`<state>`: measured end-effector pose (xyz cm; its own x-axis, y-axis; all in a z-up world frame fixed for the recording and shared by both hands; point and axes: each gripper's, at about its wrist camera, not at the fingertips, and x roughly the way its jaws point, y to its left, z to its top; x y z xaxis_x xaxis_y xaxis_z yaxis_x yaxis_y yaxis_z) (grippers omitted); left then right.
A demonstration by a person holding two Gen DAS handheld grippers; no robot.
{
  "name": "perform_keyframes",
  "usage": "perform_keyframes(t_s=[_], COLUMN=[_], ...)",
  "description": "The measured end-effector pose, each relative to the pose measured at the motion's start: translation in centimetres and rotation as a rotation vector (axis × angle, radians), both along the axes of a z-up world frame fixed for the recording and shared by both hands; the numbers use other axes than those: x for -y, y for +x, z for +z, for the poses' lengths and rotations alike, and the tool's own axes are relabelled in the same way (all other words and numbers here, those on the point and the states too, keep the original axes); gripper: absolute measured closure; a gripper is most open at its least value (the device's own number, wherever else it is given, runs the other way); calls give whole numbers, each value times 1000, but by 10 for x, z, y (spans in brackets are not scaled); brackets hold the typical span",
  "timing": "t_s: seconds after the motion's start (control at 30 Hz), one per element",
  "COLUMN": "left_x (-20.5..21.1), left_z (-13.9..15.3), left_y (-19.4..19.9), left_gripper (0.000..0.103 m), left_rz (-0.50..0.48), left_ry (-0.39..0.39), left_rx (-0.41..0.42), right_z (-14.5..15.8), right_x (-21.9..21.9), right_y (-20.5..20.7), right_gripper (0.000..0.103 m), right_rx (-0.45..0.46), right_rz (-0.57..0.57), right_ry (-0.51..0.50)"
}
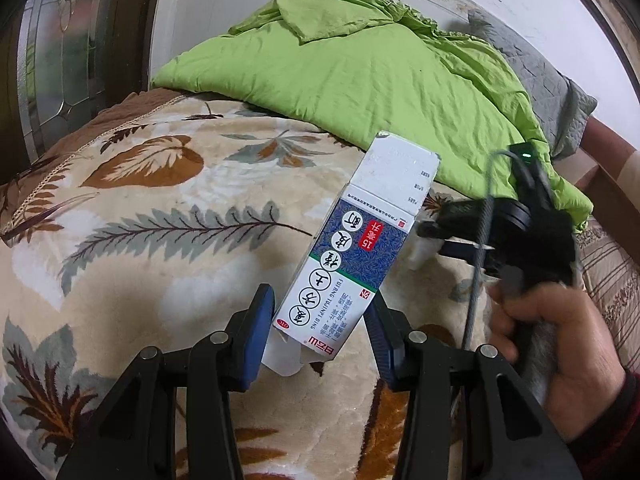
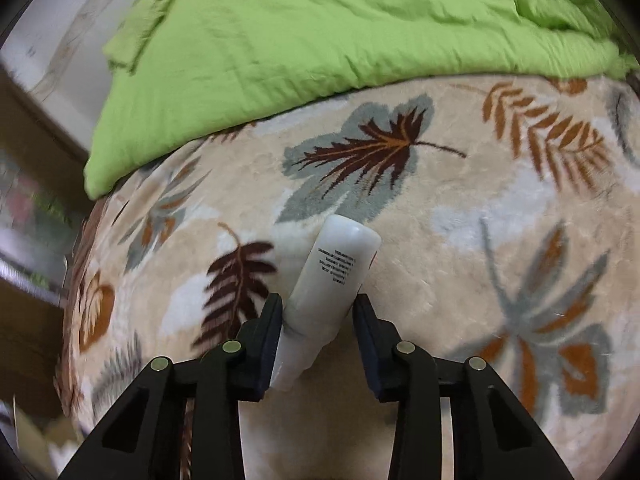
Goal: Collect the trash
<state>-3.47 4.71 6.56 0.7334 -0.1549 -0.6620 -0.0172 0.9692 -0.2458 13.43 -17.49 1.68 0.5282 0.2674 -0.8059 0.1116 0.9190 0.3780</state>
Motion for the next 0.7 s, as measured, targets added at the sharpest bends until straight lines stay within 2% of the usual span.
perform_keyframes(t_s=[0.17, 0.4, 0.53, 0.7], left_x=[6, 18, 25, 32], left_z=[0, -1, 1, 3], left_y=[-1, -6, -10, -12], left_gripper=[59, 59, 59, 59], left_rz=[-26, -59, -64, -71], left_ry=[14, 15, 22, 45], left_rx=[0, -9, 1, 15], right_z=[17, 10, 8, 2], right_x=[10, 23, 21, 13], right_y=[-62, -133, -141, -131], right_gripper=[64, 64, 64, 63], right_rx=[51, -6, -25, -17], right_rz=[102, 243, 288, 278], right_ry=[-70, -60, -78, -113])
